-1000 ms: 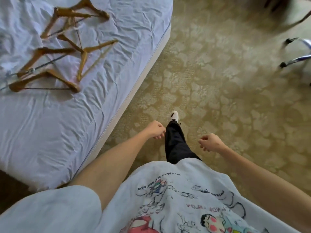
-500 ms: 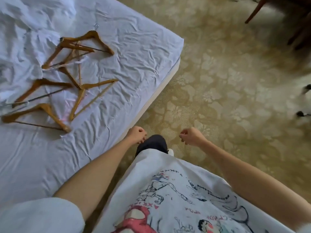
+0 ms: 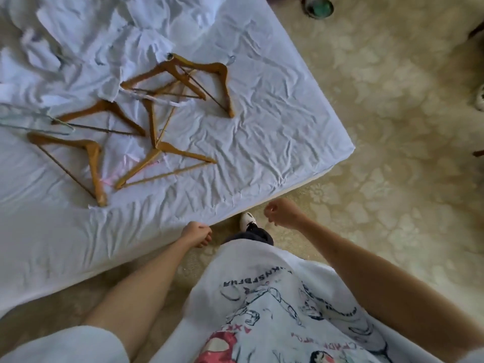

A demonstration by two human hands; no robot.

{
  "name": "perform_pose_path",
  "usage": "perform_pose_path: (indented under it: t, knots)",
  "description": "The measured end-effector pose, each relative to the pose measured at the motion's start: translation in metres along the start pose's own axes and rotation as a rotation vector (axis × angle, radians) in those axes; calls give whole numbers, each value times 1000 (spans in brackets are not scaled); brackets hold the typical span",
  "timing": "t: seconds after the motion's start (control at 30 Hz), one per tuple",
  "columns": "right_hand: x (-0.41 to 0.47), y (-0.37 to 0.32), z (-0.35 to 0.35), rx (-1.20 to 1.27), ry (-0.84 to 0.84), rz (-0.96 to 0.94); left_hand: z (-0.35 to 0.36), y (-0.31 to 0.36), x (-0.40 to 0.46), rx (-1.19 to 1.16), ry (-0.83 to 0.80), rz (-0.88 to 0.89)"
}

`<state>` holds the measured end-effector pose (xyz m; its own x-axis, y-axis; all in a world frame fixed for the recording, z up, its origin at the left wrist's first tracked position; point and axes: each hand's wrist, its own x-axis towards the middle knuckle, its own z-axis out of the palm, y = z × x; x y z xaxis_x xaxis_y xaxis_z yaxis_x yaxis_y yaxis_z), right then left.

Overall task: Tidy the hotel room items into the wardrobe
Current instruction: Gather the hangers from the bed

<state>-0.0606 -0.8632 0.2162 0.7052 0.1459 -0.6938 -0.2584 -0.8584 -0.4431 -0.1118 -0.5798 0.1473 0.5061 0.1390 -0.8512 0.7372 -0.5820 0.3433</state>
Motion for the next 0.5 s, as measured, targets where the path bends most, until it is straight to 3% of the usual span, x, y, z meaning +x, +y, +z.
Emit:
perform_pose_path:
  t: [0.3,0.5]
  knots:
    - [96,68,-146,-123,-49,112,10,176,37,-274,-11,63]
    - [175,52,-214,-180,-169,11,-9,238,63,-524,99,-22]
